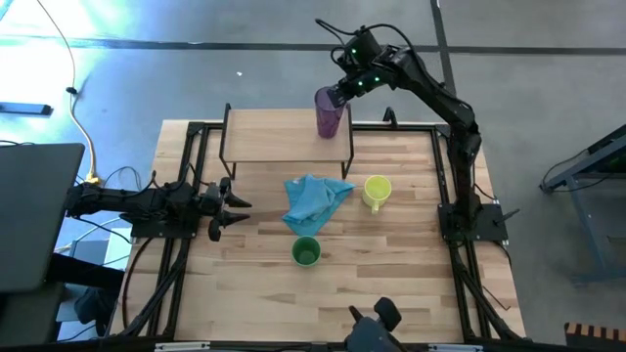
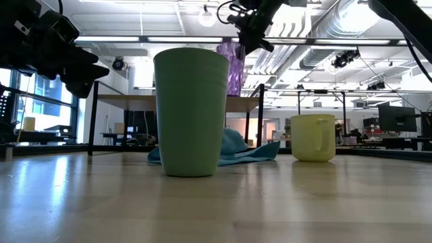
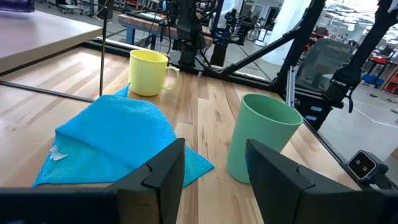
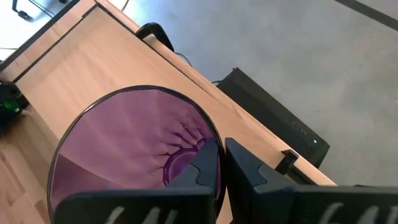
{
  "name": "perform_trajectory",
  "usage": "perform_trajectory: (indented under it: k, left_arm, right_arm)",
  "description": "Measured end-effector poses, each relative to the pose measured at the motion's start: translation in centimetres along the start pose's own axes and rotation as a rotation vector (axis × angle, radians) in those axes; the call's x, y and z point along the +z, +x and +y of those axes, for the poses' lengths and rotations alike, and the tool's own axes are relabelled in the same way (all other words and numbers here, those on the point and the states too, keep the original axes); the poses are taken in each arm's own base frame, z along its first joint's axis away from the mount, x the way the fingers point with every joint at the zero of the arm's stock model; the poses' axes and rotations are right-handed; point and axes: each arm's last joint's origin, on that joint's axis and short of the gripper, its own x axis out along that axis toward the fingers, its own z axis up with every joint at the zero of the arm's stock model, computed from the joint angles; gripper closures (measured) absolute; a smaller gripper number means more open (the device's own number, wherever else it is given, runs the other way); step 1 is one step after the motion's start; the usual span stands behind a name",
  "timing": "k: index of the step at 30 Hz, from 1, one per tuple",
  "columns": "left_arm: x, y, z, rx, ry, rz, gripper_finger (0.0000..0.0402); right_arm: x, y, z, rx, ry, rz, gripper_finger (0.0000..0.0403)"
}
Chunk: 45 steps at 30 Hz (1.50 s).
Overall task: Stack small to large cups/mugs on shelf
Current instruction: Put the violet cup on the shelf
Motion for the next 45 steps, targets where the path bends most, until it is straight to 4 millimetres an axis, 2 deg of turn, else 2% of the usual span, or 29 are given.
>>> perform_trajectory:
  k: [45]
  left_arm:
    - [0.00,0.00,-0.01,-0.003,0.023,0.001,0.0245]
  right_arm:
    - [-0.09,0.81,0.41,-0.019,-0.020,0.008,0.0403]
